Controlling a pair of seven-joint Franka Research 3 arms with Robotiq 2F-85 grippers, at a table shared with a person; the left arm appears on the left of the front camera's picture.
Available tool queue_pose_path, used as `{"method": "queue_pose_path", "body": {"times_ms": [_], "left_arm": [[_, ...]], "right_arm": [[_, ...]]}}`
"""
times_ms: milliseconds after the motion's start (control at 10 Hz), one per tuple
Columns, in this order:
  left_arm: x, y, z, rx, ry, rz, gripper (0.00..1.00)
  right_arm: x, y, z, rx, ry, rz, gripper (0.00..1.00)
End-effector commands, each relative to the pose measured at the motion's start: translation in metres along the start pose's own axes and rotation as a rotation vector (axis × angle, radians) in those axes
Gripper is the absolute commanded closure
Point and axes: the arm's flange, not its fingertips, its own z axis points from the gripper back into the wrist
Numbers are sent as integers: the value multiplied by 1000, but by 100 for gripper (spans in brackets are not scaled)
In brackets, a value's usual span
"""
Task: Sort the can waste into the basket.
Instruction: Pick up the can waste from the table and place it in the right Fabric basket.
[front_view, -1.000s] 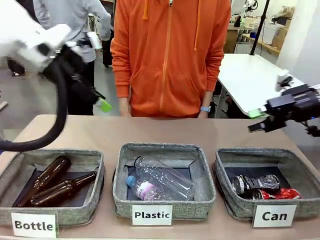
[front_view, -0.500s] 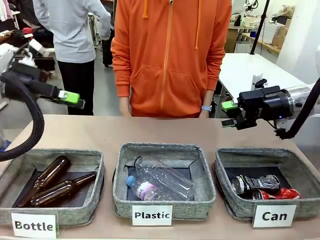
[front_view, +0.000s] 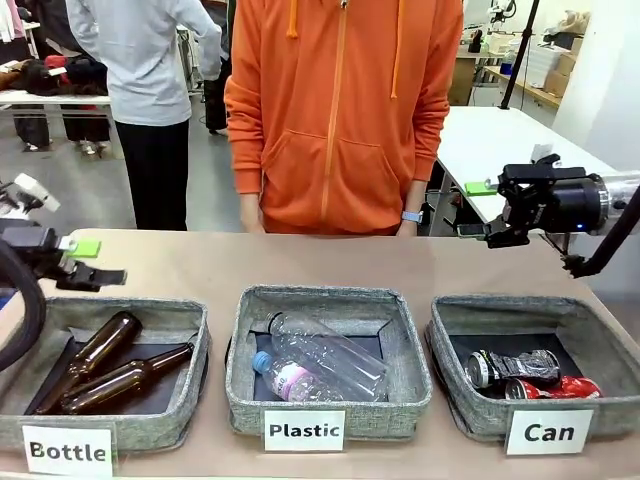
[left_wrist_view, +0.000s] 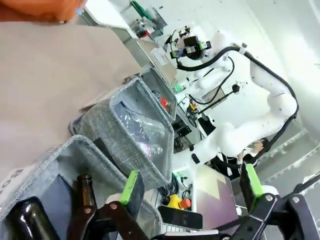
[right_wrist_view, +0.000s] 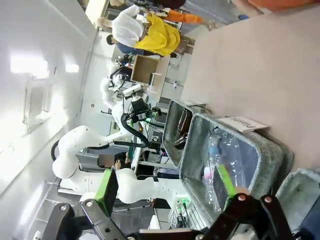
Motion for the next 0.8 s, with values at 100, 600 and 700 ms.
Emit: {"method": "queue_pose_path", "body": {"times_ms": [100,600,700], "left_arm": [[27,-9,-17,-35,67,-54,0],[27,-9,-17,-35,67,-54,0],[27,-9,-17,-35,67,-54,0]], "right_arm": [[-1,1,-12,-1,21,2,0],[-1,1,-12,-1,21,2,0],[-1,1,-12,-1,21,2,0]]}}
